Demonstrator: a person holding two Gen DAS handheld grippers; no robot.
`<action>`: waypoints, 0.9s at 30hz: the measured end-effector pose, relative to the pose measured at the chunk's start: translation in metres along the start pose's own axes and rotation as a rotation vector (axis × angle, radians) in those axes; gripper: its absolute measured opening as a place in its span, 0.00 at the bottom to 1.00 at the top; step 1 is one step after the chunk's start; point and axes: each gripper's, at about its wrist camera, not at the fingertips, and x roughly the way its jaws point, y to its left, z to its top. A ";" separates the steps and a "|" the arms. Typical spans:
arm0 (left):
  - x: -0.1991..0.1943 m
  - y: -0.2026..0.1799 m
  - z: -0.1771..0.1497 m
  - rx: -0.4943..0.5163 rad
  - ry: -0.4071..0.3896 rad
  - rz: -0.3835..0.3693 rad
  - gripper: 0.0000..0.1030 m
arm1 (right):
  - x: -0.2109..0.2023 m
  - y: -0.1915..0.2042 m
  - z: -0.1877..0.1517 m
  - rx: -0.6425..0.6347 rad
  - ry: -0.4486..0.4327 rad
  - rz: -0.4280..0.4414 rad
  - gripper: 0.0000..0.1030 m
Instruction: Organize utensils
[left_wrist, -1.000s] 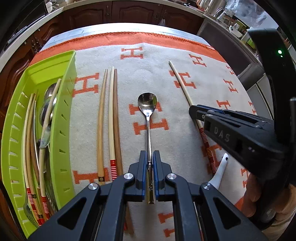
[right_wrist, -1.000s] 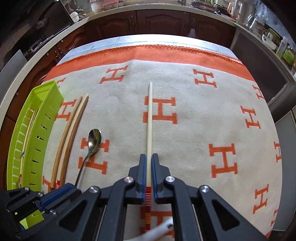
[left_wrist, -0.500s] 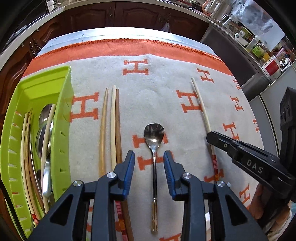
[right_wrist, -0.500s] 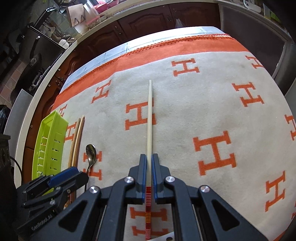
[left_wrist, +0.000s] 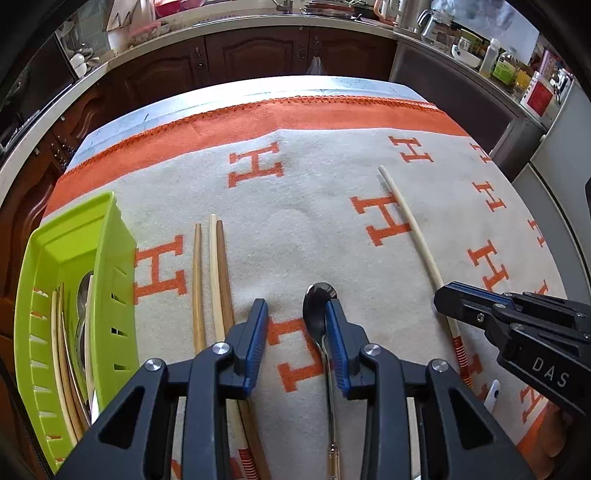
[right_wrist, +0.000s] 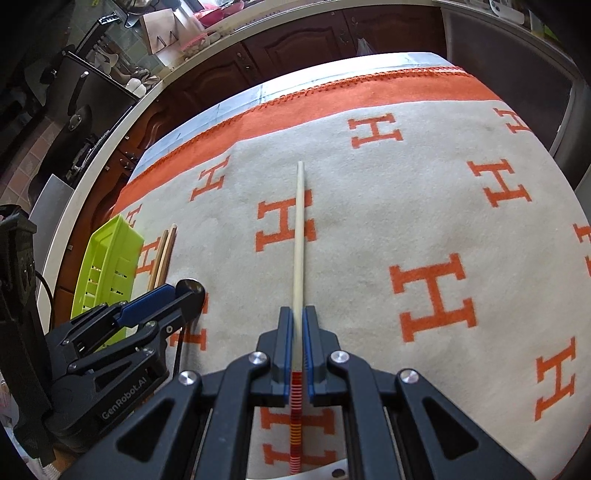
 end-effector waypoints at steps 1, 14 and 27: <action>0.001 -0.003 0.000 0.013 0.001 -0.003 0.28 | 0.000 0.000 0.000 -0.001 -0.001 0.001 0.05; -0.004 -0.008 -0.003 -0.002 -0.010 -0.004 0.21 | -0.001 -0.002 -0.002 -0.003 -0.007 0.012 0.05; -0.024 0.010 -0.008 -0.094 -0.025 -0.085 0.21 | -0.001 -0.005 0.000 0.014 0.004 0.038 0.05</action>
